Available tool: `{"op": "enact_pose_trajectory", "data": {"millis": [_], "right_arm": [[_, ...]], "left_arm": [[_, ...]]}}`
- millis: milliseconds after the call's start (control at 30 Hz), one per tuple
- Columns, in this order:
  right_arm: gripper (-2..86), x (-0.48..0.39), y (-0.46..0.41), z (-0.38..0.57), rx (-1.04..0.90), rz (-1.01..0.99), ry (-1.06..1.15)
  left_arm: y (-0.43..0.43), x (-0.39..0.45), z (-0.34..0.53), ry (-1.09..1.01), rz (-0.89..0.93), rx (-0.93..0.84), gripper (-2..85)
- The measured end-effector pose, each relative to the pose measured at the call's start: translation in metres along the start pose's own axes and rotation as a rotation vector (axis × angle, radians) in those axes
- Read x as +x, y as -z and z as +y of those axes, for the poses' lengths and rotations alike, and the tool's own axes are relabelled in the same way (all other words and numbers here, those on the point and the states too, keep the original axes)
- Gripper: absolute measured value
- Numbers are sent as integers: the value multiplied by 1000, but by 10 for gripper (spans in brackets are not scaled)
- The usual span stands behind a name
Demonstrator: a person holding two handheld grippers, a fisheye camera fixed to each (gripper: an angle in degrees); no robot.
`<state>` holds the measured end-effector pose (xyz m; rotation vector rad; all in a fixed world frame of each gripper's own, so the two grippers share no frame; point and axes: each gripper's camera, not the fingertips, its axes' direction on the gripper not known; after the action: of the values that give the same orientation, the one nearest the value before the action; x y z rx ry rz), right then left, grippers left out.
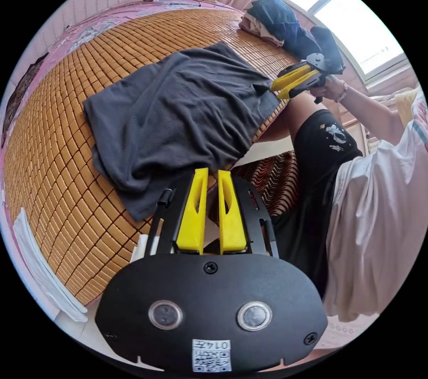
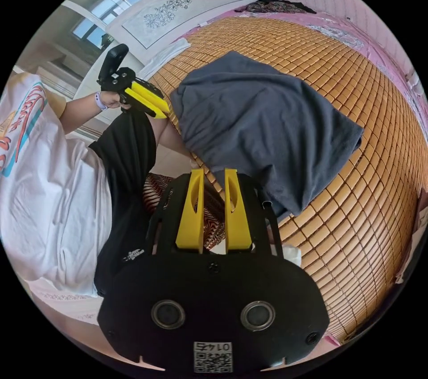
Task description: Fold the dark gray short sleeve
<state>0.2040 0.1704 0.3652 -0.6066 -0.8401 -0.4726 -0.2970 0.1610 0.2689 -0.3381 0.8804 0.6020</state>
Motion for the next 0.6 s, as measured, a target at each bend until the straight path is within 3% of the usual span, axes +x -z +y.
{"op": "enact_pose_trajectory", "data": {"millis": [167, 333, 467, 600], "right_arm": [[80, 55, 26, -14, 248, 174, -284], [90, 117, 25, -33, 315, 269, -536], [85, 149, 11, -43, 313, 232, -649], [27, 151, 2, -45, 294, 202, -628]], "left_arm": [[19, -70, -35, 230, -114, 170, 50], [4, -151, -79, 466, -117, 227, 75], [-26, -177, -98, 536, -113, 140, 83], [-27, -175, -106, 434, -142, 150, 43]]}}
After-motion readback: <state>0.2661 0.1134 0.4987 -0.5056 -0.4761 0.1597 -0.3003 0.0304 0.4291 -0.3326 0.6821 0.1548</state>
